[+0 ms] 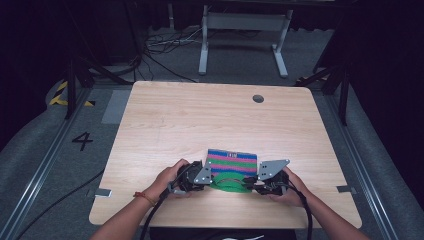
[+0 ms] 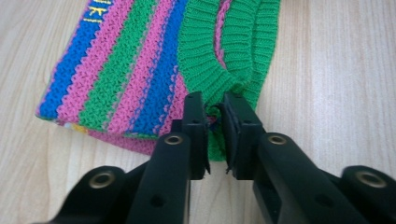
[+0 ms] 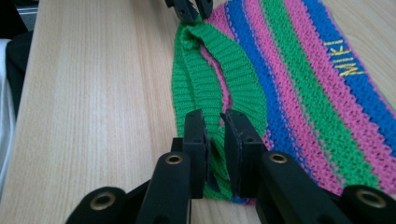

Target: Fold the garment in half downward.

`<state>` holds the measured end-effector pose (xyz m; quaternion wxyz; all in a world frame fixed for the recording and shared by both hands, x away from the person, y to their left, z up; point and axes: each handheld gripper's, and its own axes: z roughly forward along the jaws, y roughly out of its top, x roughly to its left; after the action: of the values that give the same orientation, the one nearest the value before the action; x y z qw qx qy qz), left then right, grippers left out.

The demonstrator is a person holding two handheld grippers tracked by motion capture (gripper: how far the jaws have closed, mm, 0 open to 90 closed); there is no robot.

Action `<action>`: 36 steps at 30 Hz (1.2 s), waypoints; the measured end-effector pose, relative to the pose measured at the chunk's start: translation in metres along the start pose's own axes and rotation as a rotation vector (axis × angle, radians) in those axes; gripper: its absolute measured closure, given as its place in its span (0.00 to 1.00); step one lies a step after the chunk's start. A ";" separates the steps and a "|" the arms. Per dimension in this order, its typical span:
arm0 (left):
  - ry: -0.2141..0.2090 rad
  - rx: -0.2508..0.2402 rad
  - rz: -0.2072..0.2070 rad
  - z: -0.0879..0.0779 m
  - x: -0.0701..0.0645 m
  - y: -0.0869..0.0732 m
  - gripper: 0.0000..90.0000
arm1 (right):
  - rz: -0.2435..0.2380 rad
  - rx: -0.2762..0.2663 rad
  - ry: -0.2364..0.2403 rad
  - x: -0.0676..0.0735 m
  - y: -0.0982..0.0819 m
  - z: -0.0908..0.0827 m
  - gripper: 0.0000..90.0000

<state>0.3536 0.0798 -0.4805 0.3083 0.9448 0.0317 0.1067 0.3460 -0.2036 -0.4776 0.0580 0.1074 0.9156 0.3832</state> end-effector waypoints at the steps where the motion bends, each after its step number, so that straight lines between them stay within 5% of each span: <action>1: -0.002 0.001 -0.006 0.000 0.000 -0.001 0.87 | 0.005 0.000 -0.001 0.000 -0.001 0.001 0.87; 12: -0.004 -0.058 -0.062 0.007 -0.001 -0.002 0.71 | 0.029 0.021 -0.037 0.000 -0.005 0.008 0.82; 22: 0.009 -0.048 -0.032 0.007 -0.002 0.002 0.99 | 0.002 0.040 -0.076 0.002 -0.003 0.009 0.98; 36: -0.019 -0.074 -0.013 -0.003 -0.005 0.006 1.00 | -0.018 -0.016 -0.046 0.008 0.006 -0.010 0.99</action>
<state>0.3483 0.0758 -0.4757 0.3438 0.9335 0.0311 0.0966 0.3370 -0.2044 -0.4662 0.0833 0.1073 0.9118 0.3875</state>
